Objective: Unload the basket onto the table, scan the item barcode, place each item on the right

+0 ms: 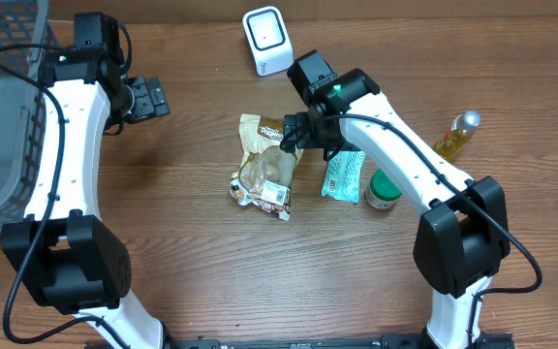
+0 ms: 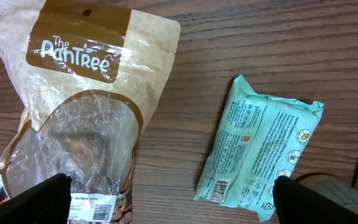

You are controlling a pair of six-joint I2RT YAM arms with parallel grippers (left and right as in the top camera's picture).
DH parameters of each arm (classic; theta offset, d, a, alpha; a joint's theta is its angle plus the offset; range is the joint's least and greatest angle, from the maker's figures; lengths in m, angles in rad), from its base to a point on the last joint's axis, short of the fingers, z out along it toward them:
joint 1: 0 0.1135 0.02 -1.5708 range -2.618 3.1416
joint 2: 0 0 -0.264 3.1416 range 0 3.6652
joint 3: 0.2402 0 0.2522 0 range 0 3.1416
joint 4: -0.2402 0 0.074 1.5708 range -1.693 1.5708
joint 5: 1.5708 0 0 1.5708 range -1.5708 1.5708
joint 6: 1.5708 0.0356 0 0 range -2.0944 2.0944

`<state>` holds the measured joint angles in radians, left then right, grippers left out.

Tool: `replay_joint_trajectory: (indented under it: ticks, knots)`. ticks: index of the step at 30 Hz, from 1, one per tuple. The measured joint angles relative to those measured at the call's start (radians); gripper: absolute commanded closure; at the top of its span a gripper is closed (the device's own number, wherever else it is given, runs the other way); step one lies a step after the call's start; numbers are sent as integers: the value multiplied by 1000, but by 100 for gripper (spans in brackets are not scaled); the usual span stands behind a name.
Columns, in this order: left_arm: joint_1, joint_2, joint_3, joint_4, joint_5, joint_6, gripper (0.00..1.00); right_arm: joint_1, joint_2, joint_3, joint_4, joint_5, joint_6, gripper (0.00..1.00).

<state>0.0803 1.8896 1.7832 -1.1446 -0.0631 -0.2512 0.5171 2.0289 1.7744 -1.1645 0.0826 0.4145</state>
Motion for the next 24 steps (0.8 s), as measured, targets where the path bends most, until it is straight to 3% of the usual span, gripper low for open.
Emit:
replay_joint_trajectory:
  ticks: [24]
  knots:
    - [0,0,0,0,0,0,0,0,0,0,79,-24,0,0]
